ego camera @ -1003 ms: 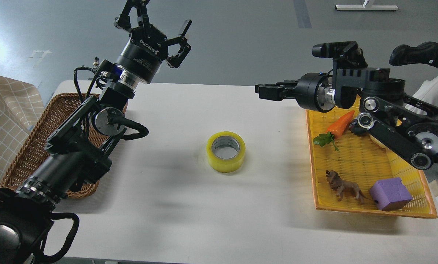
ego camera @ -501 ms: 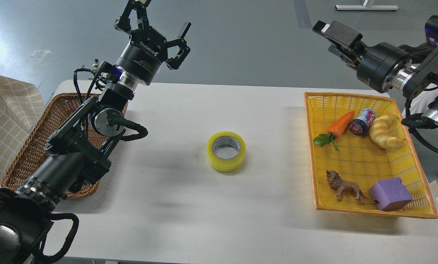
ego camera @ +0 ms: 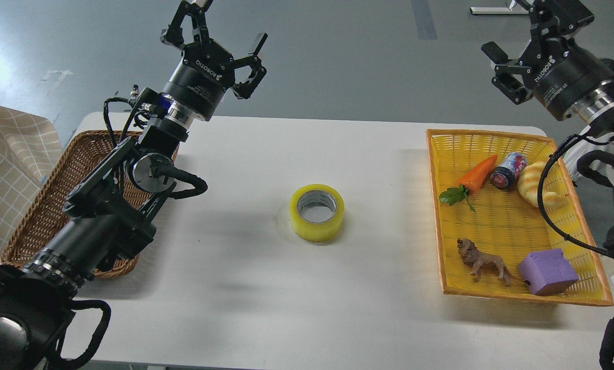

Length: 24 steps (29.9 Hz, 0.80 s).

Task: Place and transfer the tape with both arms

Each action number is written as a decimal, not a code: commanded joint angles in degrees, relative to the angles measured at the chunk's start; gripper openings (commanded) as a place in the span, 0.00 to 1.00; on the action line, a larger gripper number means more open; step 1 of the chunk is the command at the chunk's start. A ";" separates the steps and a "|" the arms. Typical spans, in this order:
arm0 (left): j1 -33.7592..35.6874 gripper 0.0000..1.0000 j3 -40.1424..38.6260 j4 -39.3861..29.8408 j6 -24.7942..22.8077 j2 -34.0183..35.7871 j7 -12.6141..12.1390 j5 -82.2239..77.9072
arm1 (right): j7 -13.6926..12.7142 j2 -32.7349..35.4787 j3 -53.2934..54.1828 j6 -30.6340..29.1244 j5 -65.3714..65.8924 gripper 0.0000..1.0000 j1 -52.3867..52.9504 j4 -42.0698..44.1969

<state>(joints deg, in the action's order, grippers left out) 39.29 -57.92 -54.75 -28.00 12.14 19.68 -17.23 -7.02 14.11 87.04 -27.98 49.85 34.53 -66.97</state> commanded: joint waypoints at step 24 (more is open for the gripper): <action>-0.18 0.98 0.35 0.00 0.00 0.60 -0.08 -0.09 | 2.89 -14.11 7.53 -0.02 -19.79 0.97 -0.78 3.42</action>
<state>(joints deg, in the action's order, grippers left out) 39.17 -57.72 -54.75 -28.00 12.67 19.59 -17.31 -4.12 0.00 94.59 -28.02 30.07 34.28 -63.89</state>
